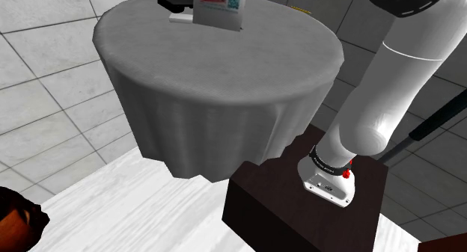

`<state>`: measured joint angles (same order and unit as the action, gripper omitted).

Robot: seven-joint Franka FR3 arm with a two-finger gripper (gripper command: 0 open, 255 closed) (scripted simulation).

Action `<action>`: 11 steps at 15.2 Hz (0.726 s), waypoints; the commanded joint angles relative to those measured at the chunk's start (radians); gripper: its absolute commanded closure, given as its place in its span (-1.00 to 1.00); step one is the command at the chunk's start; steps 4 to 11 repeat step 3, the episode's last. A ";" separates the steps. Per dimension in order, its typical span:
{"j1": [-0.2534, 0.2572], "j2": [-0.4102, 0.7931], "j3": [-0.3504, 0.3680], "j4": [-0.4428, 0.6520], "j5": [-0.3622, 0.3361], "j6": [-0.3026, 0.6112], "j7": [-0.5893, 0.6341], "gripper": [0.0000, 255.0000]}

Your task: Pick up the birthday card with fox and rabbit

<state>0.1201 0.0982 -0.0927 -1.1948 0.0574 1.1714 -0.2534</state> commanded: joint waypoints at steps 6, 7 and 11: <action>-0.002 0.031 -0.001 0.075 0.004 -0.044 0.001 1.00; -0.002 0.031 -0.001 0.075 0.004 -0.044 0.001 1.00; -0.002 0.031 -0.001 0.075 0.004 -0.044 0.001 1.00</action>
